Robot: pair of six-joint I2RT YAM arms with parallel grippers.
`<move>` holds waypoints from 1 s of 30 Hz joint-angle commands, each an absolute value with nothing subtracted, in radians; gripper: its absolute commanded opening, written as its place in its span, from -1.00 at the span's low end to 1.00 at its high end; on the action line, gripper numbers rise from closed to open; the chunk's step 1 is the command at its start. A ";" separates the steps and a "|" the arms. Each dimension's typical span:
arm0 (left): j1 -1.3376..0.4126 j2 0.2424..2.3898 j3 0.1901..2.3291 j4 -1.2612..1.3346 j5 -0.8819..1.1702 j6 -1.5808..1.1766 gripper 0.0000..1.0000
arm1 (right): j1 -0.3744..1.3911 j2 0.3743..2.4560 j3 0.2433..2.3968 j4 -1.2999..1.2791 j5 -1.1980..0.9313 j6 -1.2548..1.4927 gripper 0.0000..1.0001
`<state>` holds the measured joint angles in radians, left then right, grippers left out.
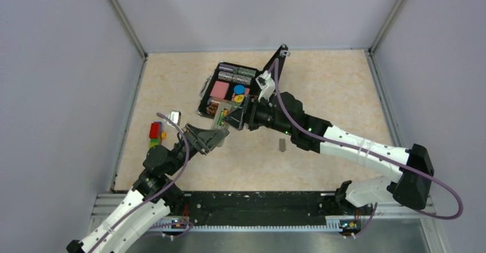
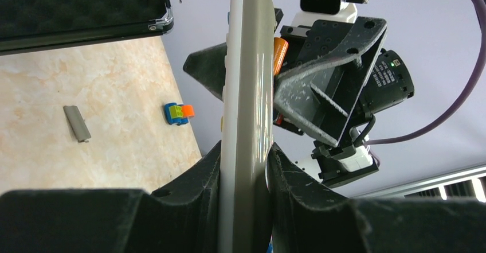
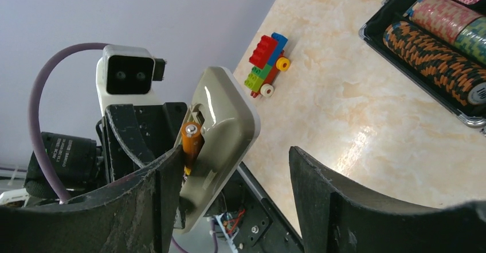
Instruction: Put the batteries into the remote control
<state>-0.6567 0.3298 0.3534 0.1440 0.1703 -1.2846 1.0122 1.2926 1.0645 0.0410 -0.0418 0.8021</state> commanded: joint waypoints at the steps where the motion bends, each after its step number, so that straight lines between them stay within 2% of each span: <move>1: -0.660 0.321 0.388 0.216 0.178 -1.287 -1.00 | 1.004 1.298 1.135 0.055 -0.005 0.764 0.32; 8: -0.660 0.323 0.390 0.206 0.158 -1.286 -1.00 | 1.003 1.292 1.151 0.058 -0.092 0.795 0.46; 15: -0.660 0.312 0.383 0.195 0.155 -1.285 -1.00 | 0.977 1.264 1.158 0.059 -0.086 0.903 0.63; 21: -0.660 0.302 0.374 0.203 0.158 -1.290 -1.00 | 0.914 1.228 1.056 0.135 -0.076 1.115 0.63; 30: -0.660 0.311 0.364 0.236 0.170 -1.292 -1.00 | 0.900 1.289 1.010 0.275 -0.162 1.266 0.63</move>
